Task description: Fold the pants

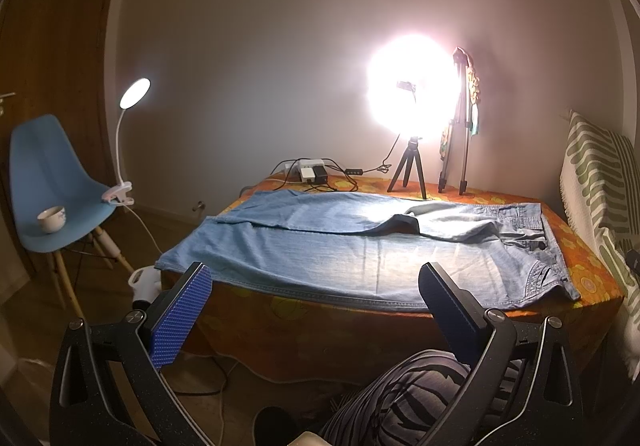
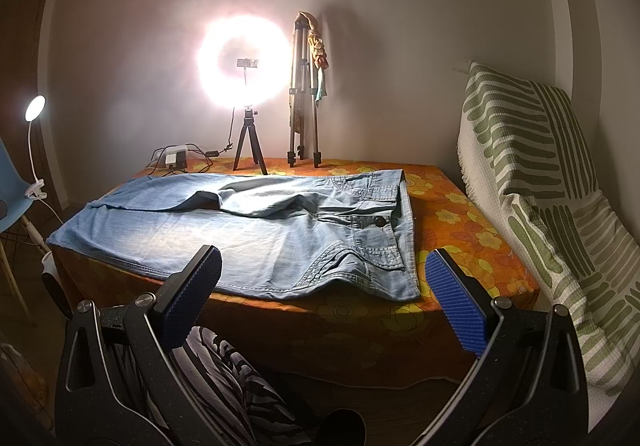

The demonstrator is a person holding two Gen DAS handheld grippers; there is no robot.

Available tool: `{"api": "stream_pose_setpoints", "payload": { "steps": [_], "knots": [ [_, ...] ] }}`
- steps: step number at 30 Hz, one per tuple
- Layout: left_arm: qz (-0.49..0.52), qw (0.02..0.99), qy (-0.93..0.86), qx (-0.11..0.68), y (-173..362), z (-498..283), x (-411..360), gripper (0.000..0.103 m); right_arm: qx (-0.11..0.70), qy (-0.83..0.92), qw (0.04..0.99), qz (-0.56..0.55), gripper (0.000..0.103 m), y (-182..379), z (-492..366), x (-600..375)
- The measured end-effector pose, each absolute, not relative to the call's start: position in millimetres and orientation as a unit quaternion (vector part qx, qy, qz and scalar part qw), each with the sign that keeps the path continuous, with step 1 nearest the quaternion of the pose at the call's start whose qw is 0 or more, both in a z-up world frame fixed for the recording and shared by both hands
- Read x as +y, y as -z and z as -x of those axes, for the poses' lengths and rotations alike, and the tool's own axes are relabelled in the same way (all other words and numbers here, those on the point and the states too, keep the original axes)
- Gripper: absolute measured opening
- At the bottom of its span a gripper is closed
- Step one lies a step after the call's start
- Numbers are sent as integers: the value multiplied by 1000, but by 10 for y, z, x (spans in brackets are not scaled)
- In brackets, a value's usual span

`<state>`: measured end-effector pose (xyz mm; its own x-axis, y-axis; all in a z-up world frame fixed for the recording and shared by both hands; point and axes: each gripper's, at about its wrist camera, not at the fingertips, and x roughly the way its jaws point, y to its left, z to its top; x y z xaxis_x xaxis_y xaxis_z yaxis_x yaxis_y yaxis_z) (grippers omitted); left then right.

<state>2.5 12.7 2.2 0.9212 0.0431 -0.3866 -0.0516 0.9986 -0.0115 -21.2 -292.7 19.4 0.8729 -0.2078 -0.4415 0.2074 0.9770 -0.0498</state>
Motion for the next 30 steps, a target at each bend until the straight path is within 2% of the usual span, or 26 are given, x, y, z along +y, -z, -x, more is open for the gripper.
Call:
{"api": "stream_pose_setpoints", "payload": {
  "steps": [20, 30],
  "knots": [
    [10, 978, -35, 203, 25, -122, 245, 103, 226, 97, 969, 3, 103, -208, 192, -2918],
    [21, 972, -74, 222, 15, -411, 762, 103, 229, 71, 971, 7, 103, -328, -40, -2988]
  ]
}}
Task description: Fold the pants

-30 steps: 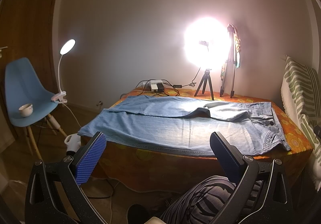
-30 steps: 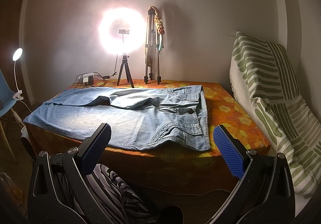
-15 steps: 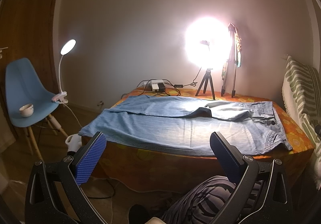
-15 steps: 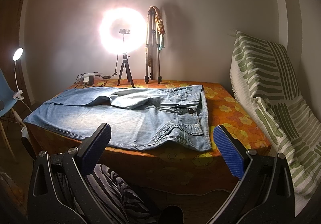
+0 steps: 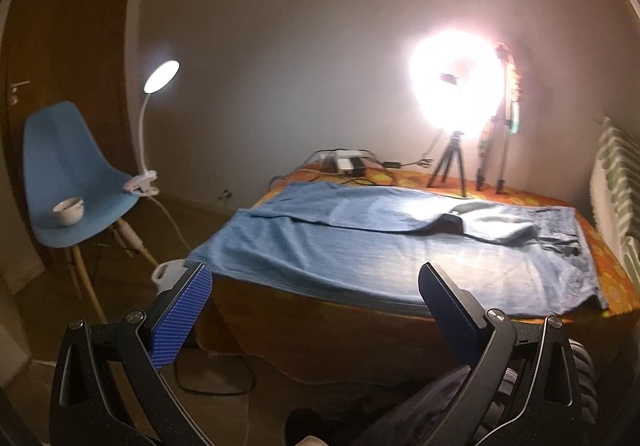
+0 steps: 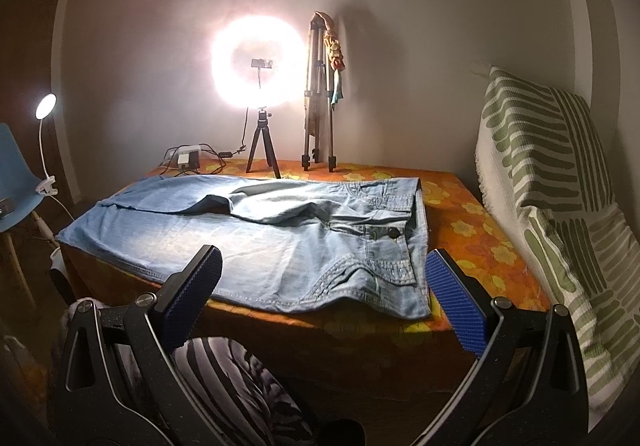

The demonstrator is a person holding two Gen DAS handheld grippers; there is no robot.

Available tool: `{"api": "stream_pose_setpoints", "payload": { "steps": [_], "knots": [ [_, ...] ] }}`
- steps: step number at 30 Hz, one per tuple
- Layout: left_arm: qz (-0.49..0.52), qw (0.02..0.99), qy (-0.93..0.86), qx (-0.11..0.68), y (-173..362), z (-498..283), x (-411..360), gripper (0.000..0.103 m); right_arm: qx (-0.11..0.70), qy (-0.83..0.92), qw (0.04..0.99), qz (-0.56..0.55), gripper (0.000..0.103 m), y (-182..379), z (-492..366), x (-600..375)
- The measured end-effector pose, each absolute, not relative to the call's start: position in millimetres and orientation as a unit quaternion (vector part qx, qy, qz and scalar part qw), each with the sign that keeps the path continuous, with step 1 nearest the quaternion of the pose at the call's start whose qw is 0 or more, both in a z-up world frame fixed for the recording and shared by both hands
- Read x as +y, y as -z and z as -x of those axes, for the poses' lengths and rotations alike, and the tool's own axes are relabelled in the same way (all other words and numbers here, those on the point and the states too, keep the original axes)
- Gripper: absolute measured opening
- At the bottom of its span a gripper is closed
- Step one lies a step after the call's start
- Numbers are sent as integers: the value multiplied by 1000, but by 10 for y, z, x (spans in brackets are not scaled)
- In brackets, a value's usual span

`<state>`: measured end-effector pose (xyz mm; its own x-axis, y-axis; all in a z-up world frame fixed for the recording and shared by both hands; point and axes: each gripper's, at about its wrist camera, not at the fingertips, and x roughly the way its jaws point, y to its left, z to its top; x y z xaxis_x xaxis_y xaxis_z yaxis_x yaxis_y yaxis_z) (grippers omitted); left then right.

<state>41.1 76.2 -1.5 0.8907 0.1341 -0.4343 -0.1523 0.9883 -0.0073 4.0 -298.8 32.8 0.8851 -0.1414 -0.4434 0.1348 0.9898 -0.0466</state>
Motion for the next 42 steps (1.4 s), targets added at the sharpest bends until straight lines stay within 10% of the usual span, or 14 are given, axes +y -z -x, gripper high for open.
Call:
{"api": "stream_pose_setpoints", "payload": {
  "steps": [21, 42],
  "knots": [
    [26, 946, -80, 314, -50, -2019, 1693, 83, 278, -18, 960, 39, 93, -493, -2012, -2968],
    [139, 882, -51, 447, 595, -4685, 1774, 80, 401, -109, 906, 77, 85, 558, -4715, -3021]
  ]
}}
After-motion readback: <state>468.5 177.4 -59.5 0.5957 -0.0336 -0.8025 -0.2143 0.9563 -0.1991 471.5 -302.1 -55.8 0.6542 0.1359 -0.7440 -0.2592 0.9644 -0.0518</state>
